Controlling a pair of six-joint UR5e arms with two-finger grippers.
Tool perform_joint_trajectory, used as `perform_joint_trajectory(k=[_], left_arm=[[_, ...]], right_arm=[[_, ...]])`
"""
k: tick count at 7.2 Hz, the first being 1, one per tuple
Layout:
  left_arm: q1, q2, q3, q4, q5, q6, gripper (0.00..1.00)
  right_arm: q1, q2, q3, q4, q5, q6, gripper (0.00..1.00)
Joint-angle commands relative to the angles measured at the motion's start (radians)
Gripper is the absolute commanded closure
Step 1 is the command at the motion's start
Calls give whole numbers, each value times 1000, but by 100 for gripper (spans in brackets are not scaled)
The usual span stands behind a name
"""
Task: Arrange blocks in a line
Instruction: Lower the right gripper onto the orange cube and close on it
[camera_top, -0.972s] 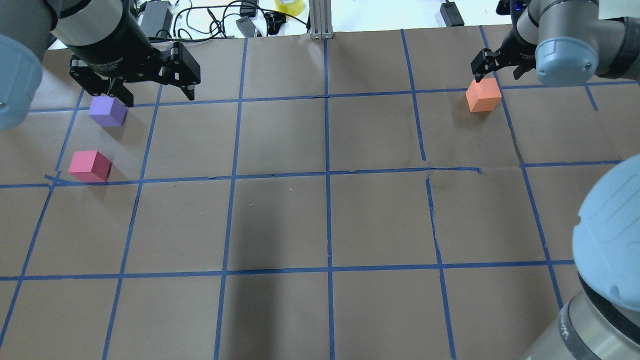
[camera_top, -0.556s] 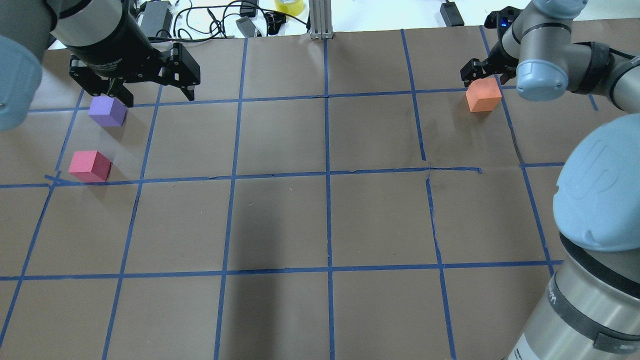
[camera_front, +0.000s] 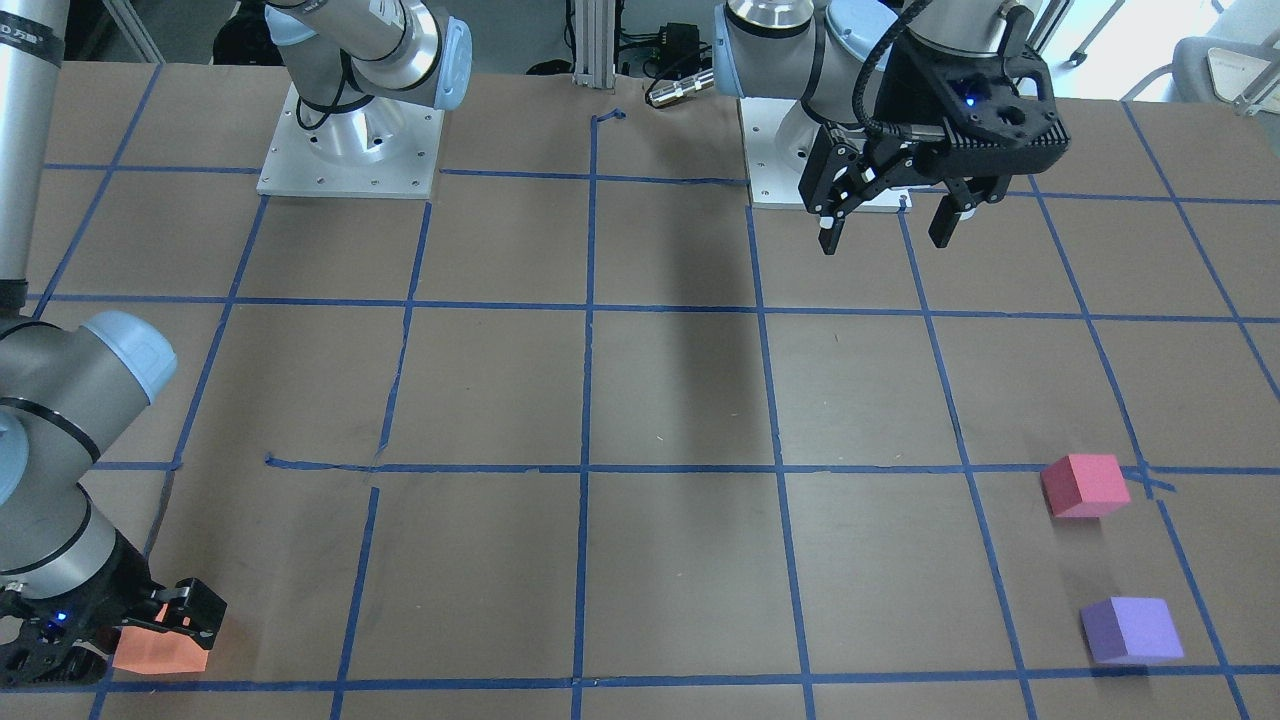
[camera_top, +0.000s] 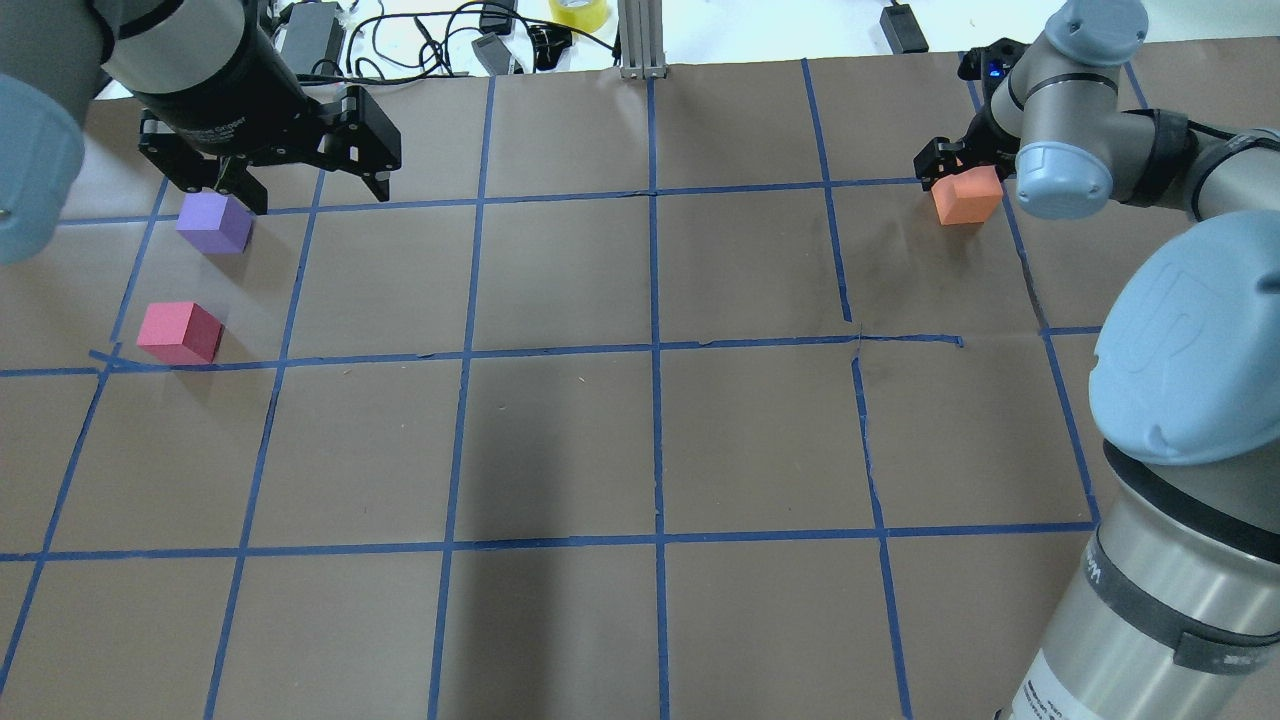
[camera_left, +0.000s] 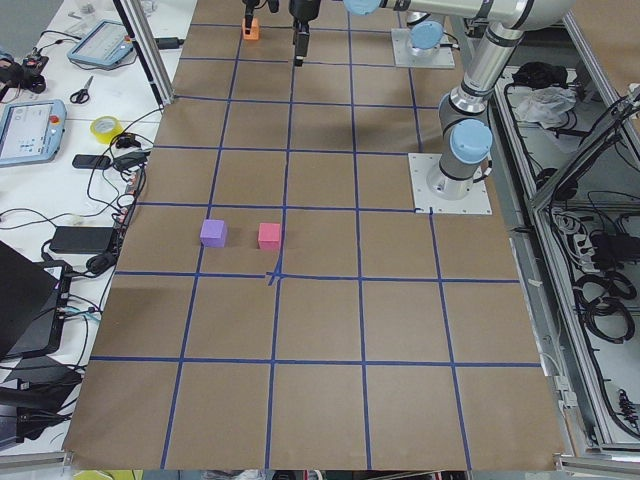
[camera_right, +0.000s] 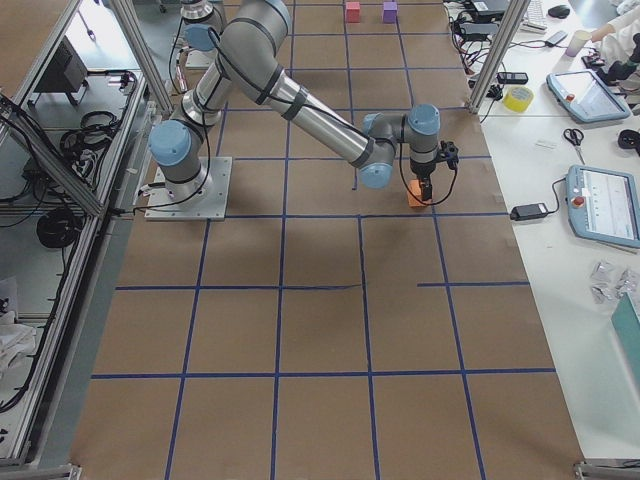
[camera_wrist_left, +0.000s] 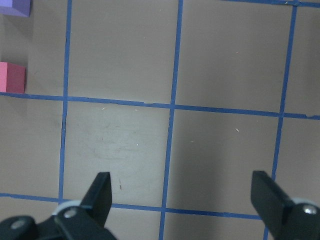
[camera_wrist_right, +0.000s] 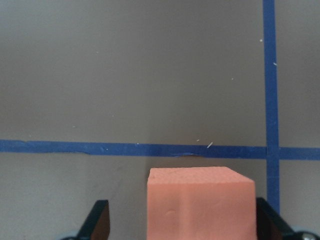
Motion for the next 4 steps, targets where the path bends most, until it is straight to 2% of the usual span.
perform_joint_trajectory(k=[1,2,3,4], left_arm=[[0,0,0,-1,0,-3,0],[0,0,0,-1,0,-3,0],[0,0,0,-1,2,-3,0],[0,0,0,-1,2,-3,0]], right_arm=[[0,24,0,-24,-1,-3,30],[0,26,0,-26,-2,-3,51],[0,21,-2,-25,-20,3,82],[0,15,-6,-23,-25,5,99]])
